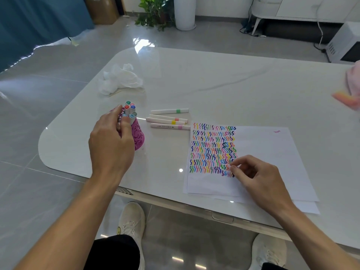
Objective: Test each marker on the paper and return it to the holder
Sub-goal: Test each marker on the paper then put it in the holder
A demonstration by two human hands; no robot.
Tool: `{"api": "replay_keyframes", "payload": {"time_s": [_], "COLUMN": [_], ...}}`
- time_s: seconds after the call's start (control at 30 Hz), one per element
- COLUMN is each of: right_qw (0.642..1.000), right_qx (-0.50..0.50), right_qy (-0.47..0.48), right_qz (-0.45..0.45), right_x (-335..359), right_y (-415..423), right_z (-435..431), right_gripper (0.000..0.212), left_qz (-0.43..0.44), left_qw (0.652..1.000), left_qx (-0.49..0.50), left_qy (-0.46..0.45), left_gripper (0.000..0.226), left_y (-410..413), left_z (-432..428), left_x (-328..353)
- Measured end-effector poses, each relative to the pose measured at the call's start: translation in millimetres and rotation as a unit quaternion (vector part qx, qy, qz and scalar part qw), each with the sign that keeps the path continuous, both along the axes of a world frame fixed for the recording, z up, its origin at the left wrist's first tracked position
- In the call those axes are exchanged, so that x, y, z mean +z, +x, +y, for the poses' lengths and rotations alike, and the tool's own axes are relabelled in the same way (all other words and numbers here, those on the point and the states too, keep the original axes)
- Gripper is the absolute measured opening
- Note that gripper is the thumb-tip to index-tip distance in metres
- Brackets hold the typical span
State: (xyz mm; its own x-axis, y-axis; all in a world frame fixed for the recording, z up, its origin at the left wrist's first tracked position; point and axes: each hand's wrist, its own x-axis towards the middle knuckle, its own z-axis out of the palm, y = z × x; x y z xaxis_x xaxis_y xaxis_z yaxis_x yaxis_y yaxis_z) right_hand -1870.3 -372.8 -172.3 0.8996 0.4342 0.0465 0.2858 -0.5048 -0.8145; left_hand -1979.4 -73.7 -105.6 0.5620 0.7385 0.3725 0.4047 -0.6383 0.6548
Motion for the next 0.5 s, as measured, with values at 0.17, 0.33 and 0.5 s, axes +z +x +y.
{"api": "replay_keyframes", "payload": {"time_s": [0.17,0.33,0.5], "right_qw": [1.000,1.000,1.000], "right_qx": [-0.001,0.001,0.000], "right_qy": [0.003,0.005,0.010], "right_qz": [0.000,-0.003,-0.009], "right_x": [-1,0,2], "right_y": [0,-1,-1], "right_z": [-1,-1,-2], "right_gripper": [0.015,0.015,0.015], "left_qz": [-0.036,-0.050,-0.005], "left_qw": [0.997,0.980,0.966], "left_qx": [-0.024,-0.119,-0.224], "left_qy": [0.062,0.152,0.133], "left_gripper": [0.038,0.031,0.023], "left_y": [1,8,26], "left_z": [-9,-25,-51], "left_x": [1,-4,-18]}}
